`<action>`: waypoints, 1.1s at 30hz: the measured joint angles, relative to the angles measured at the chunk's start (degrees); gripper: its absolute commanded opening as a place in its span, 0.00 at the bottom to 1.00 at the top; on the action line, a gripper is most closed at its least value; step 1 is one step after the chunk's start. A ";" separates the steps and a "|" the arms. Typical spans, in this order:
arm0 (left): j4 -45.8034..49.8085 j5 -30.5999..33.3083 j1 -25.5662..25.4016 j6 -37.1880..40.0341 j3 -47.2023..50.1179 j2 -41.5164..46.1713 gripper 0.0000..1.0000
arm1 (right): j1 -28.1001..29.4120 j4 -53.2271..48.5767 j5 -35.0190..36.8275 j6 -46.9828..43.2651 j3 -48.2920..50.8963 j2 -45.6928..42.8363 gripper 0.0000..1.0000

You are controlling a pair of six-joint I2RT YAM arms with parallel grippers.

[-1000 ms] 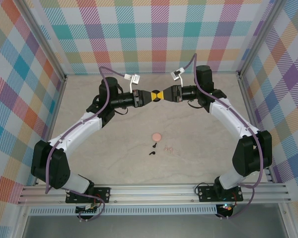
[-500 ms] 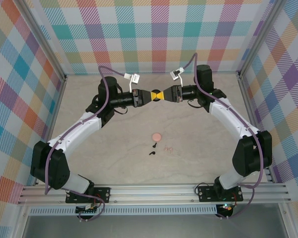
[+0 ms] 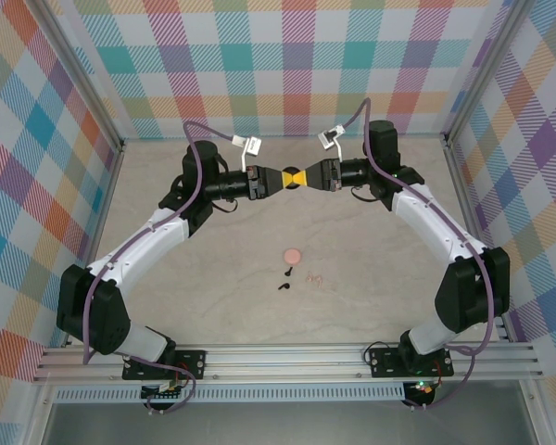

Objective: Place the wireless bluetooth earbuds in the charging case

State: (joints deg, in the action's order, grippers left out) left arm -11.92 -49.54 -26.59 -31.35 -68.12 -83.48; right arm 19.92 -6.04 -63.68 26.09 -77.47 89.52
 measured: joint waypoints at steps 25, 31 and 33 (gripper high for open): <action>6.78 -3.56 -0.17 4.04 -3.48 -0.04 0.30 | 0.22 -7.21 -1.73 -4.44 -3.50 0.00 0.25; 7.80 -3.78 -0.17 4.31 -4.04 -0.46 0.20 | 0.15 -8.61 -1.53 -5.81 -3.65 0.00 0.34; 8.50 -3.26 -0.22 4.55 -4.04 -0.46 0.20 | 0.33 -9.46 -0.66 -6.27 -3.76 0.00 0.38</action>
State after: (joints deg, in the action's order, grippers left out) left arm -3.42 -52.80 -26.81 -26.81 -72.16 -83.94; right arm 20.25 -15.51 -64.34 19.81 -81.23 89.52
